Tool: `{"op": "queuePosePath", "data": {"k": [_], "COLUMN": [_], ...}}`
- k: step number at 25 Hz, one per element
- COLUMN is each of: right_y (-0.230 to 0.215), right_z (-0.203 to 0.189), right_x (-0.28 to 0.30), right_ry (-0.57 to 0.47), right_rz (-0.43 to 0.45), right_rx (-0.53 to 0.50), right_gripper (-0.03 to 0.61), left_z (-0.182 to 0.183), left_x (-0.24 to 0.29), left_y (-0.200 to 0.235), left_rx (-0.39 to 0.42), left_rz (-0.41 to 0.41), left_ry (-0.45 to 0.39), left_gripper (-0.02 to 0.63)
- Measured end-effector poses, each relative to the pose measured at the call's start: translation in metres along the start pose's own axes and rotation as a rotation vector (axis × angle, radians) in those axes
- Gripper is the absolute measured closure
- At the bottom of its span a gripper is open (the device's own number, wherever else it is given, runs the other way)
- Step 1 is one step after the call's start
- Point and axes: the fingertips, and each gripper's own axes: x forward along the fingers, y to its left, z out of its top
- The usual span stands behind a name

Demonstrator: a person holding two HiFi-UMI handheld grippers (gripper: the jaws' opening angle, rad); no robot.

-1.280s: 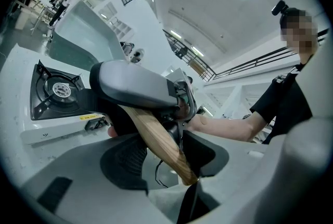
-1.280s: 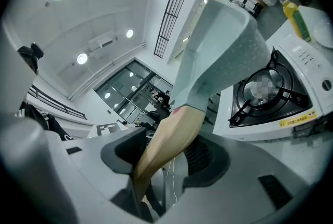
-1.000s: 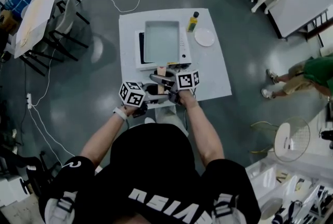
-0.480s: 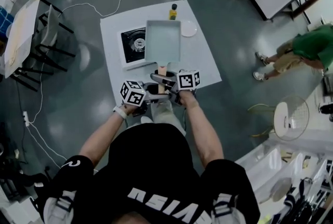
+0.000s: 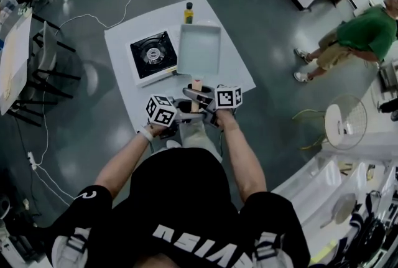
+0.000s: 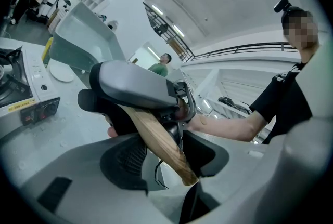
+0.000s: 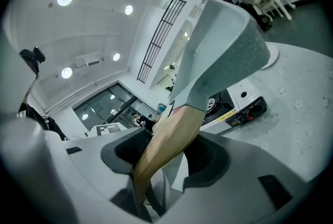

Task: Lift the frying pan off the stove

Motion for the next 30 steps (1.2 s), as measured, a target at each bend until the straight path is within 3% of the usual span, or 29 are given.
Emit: {"op": "queuePosePath", "data": {"k": [12, 30], "right_y": [-0.012, -0.018], "right_z": [0.004, 0.006], "right_x": [-0.039, -0.055], "right_ry": [-0.076, -0.110], "right_rz": [-0.064, -0.078], "right_rx": [0.000, 0.004], "right_gripper": [0.362, 0.362], "left_z": [-0.002, -0.004], "left_x": [0.031, 0.045], "left_y": [-0.009, -0.009], "left_rx": [0.020, 0.028], "left_rz": [-0.073, -0.080], "left_ry": [0.070, 0.108], "left_gripper": [0.405, 0.405]}}
